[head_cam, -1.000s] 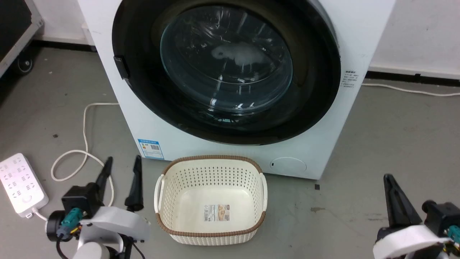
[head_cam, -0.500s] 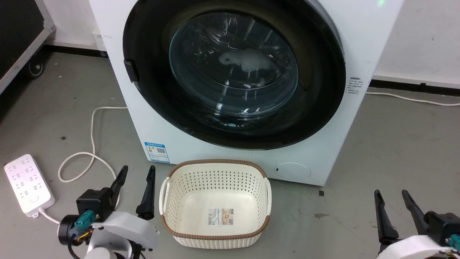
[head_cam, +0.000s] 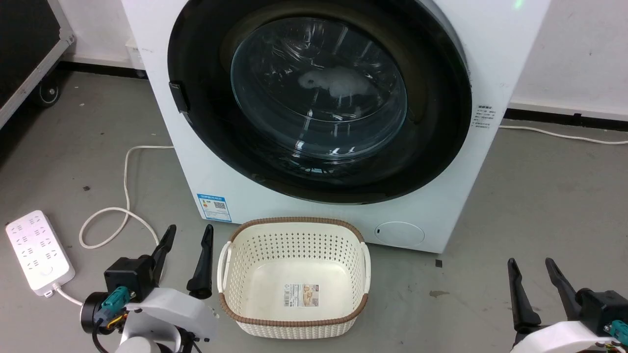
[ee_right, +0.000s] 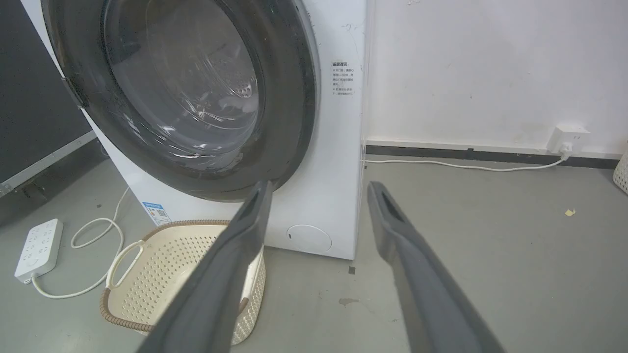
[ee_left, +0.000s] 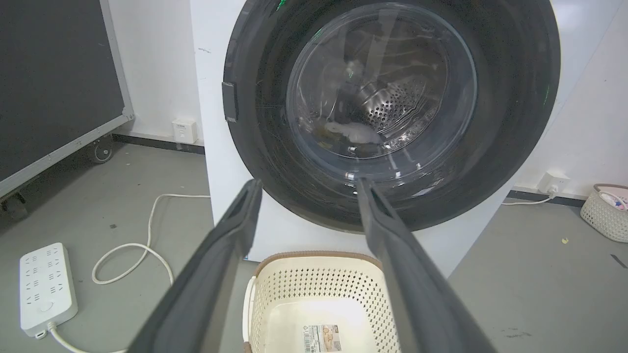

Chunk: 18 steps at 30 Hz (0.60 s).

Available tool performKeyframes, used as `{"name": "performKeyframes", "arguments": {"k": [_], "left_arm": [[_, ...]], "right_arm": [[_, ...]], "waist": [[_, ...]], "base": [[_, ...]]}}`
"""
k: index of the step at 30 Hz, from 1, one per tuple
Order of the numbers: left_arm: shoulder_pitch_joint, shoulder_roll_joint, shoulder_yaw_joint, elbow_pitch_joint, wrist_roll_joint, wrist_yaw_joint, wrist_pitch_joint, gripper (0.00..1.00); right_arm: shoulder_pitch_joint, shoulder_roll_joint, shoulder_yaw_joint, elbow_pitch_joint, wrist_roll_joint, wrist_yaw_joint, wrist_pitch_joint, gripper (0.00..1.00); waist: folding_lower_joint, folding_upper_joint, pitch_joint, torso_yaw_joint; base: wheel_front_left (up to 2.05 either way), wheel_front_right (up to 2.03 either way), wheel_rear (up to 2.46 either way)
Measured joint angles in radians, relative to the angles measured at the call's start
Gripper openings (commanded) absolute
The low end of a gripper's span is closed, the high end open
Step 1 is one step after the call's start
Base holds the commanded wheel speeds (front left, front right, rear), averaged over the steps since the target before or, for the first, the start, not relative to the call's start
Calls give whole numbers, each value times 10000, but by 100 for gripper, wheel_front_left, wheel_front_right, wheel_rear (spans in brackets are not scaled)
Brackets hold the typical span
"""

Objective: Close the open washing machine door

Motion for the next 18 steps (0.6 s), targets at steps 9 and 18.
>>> {"name": "performKeyframes", "arguments": {"k": [9,18], "left_arm": [[-8,-6,-23,42,-75,4,2,0],[-5,-132,81,-25,142,2,107,0]], "right_arm": [[-10,2,12,79,-4,0,6,0],[-10,2,79,46,-17,0,92,0]], "waist": [[0,0,57,-4],[1,0,63,-6]], "base": [[0,0,0],[0,0,0]]}}
